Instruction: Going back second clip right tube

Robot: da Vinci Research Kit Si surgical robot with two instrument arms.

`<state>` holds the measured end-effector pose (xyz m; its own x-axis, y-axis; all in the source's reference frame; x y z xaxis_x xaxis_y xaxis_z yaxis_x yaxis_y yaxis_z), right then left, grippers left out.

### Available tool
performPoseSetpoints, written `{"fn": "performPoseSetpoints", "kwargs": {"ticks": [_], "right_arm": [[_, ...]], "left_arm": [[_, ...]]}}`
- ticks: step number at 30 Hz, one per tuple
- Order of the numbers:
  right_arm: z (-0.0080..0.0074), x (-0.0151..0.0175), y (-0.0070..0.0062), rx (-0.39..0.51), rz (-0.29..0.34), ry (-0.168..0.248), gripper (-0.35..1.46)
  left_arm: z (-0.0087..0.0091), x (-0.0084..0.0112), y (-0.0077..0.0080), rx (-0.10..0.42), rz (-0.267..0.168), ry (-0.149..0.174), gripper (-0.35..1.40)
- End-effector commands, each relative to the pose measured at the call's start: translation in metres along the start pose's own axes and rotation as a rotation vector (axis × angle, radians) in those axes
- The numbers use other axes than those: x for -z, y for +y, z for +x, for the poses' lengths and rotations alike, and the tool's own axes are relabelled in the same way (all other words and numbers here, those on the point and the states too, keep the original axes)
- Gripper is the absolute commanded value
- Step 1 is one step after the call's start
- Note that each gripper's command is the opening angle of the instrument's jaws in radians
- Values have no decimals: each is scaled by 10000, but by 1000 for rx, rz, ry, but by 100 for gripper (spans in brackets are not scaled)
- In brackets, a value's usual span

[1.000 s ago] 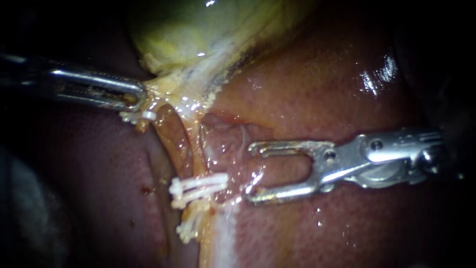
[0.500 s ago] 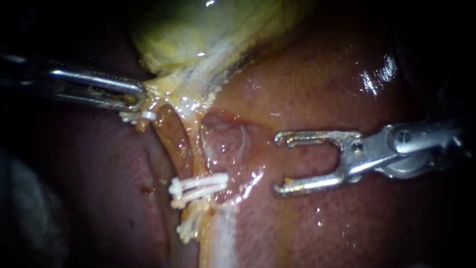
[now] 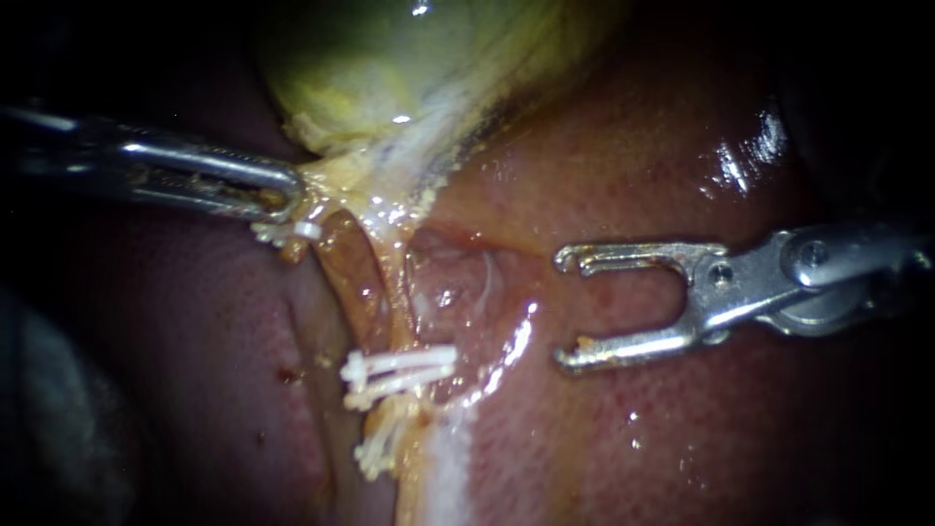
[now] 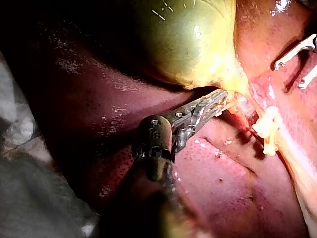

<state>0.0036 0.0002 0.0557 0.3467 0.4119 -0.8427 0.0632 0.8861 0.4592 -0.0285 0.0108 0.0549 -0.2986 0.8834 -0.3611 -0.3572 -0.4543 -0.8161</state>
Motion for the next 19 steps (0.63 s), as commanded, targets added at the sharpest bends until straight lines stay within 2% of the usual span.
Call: {"fn": "performPoseSetpoints", "kwargs": {"ticks": [1,6,10,19], "right_arm": [[0,0,0,0,1,0,50],[-1,2,-1,0,2,0,50],[-1,3,-1,1,2,0,50],[0,4,-2,0,3,0,50]], "left_arm": [[-2,-5,-1,-1,1,0,-35],[-8,-31,-8,-6,-2,-13,-35],[-11,-43,-11,-9,-1,-20,-35],[-12,-44,-16,-11,-1,-24,-35]]}}
